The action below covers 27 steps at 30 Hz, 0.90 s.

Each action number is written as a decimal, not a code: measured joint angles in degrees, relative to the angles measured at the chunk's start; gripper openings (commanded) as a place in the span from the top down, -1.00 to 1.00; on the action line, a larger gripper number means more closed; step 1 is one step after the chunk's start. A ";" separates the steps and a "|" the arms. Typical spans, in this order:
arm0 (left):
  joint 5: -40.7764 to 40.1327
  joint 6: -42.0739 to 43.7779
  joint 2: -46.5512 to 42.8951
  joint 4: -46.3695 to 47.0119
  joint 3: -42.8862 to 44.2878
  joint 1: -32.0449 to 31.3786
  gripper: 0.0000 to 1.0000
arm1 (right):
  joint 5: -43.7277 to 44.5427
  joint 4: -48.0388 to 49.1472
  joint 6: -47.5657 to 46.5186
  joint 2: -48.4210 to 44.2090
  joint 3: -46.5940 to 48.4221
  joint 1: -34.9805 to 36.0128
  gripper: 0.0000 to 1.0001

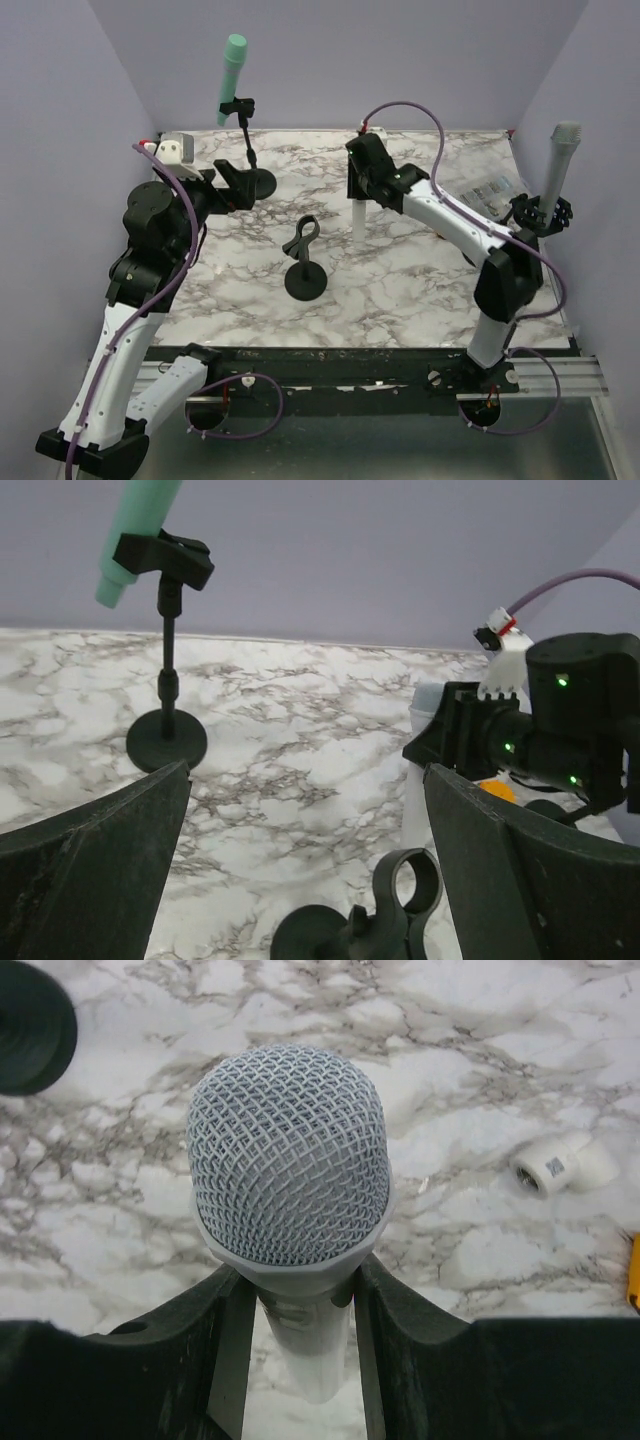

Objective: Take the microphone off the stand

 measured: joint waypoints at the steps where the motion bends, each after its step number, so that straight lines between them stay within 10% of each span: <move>1: -0.57 1.03 0.20 0.70 -0.02 0.00 -0.97 | 0.31 -1.01 0.00 3.63 3.65 -0.96 0.99; 14: -7.85 11.50 -9.57 9.66 -13.53 -0.92 -0.97 | 1.42 -9.22 -1.86 40.76 46.03 -8.74 0.99; 27: -8.66 12.00 -9.29 12.41 -13.86 -1.40 -0.91 | 1.49 -1.92 -7.23 53.00 54.36 -12.55 0.99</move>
